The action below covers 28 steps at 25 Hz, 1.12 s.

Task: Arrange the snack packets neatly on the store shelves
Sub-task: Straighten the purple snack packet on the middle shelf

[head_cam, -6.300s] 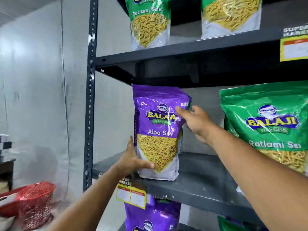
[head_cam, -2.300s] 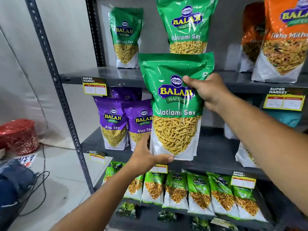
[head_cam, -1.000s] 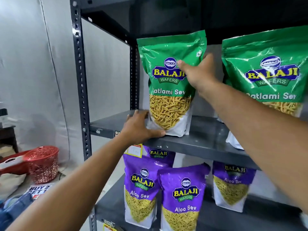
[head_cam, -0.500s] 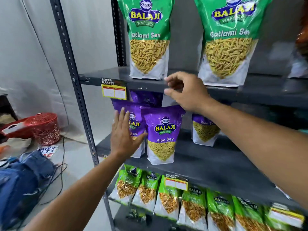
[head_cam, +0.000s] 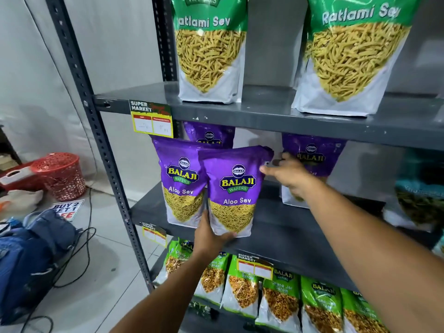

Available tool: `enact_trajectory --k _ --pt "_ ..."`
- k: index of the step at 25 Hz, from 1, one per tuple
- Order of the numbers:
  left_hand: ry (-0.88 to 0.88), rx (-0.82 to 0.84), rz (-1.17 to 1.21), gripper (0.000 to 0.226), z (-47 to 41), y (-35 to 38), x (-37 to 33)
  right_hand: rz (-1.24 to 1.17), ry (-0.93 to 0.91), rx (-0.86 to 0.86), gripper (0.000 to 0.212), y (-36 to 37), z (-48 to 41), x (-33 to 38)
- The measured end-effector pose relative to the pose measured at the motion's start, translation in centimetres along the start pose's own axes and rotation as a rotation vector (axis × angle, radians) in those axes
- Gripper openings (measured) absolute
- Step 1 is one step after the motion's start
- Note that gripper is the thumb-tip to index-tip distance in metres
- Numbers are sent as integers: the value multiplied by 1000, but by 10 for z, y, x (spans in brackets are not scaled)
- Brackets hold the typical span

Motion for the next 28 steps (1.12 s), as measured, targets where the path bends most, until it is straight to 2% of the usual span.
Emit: enact_trajectory --k 2,5,7,12,18,26,28 --pt "-38 -37 22 90 -13 5 4 -259 -5 53 51 22 -16 -14" --pt "-46 -55 -24 72 -29 10 7 -366 -50 10 21 34 -22 -28" --pt "-60 -18 -75 64 -34 20 9 -404 -74 -36 12 23 -19 -35" --pt "11 109 -123 62 -22 76 -19 -419 -40 -163 12 -42 2 -60" --pt "59 247 -73 52 1 140 -45 -373 -32 -337 11 -119 27 -79" --pt "53 368 -45 54 5 158 -50 -409 -12 -406 17 -136 40 -85" --pt "82 399 -66 55 9 156 -53 -378 -8 -444 27 -140 45 -83"
Point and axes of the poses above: each hand's wrist, its own z-axis away from the middle knuckle, its own y-axis out of the palm, x = y × z, the point moved 8 cm from there along -z, towards the middle knuckle, and after that the axes turned 1 degree about -y, right-handed, at the moved point
